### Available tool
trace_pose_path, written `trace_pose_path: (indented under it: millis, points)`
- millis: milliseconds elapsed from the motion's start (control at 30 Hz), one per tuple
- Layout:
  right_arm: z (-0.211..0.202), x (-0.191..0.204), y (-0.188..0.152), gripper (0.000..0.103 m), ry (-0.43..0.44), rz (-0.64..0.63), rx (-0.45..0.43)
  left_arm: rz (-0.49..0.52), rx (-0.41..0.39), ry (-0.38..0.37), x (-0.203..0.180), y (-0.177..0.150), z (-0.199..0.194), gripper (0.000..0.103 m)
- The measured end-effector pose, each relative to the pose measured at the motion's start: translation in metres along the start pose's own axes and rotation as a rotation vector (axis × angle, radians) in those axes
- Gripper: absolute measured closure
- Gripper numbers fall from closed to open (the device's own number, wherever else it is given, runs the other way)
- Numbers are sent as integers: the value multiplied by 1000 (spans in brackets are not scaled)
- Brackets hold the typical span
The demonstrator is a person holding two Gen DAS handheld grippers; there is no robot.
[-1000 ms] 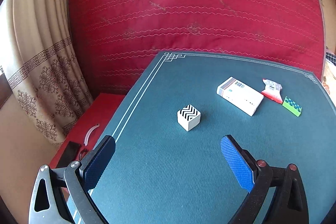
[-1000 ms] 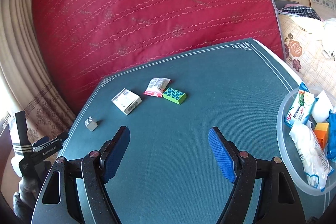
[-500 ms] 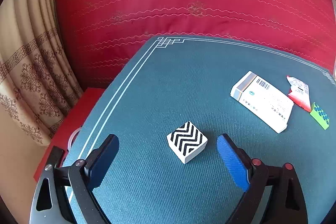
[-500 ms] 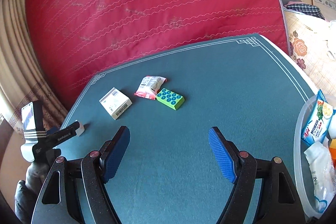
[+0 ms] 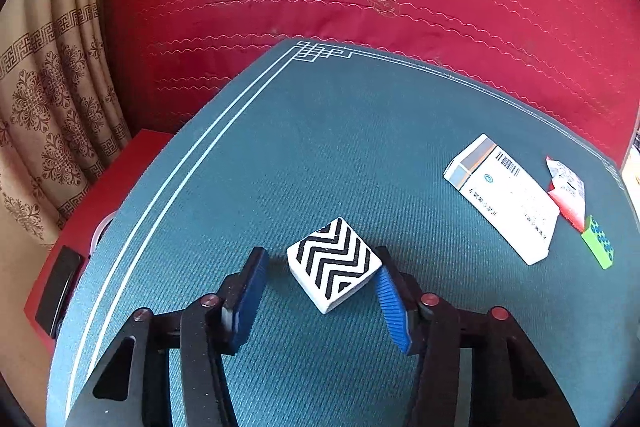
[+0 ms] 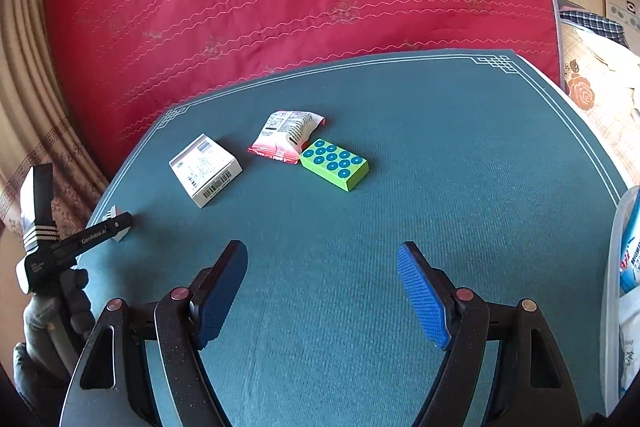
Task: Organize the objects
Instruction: 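Reach the left gripper to the black-and-white zigzag cube and grasp it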
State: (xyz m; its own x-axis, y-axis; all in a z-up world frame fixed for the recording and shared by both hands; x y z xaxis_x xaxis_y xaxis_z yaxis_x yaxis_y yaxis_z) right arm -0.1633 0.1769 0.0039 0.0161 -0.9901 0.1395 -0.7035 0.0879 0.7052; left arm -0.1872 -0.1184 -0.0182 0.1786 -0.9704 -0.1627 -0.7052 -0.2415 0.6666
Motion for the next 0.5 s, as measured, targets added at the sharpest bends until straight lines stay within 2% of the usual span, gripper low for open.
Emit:
trace_pose_path:
  millis: [33,300,500]
  points:
    - [5,2,2,25,-3,-3,3,6,-2,-10,-1,-1,-1,59]
    - [43,10,24,25,-48,-26,18,6,-36,-53,0,-1,-8,59]
    - [70,10,45,25,-76,-8,37,16,-61,-47,-1,-1,-11,59]
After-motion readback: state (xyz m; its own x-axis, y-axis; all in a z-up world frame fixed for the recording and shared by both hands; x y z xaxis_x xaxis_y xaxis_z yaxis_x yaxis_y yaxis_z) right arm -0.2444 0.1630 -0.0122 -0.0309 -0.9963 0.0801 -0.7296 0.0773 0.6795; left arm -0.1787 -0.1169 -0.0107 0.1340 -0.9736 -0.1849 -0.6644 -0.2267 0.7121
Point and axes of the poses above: each gripper's, at about its wrist camera, not at the fingertips, and z roughly the way its jaws point, x to its left, y to its top, the point moved 5 cm from there along z, roughly the way its jaws point, and after that the axes turned 7 degrees about -y, right-handed, at the moved point
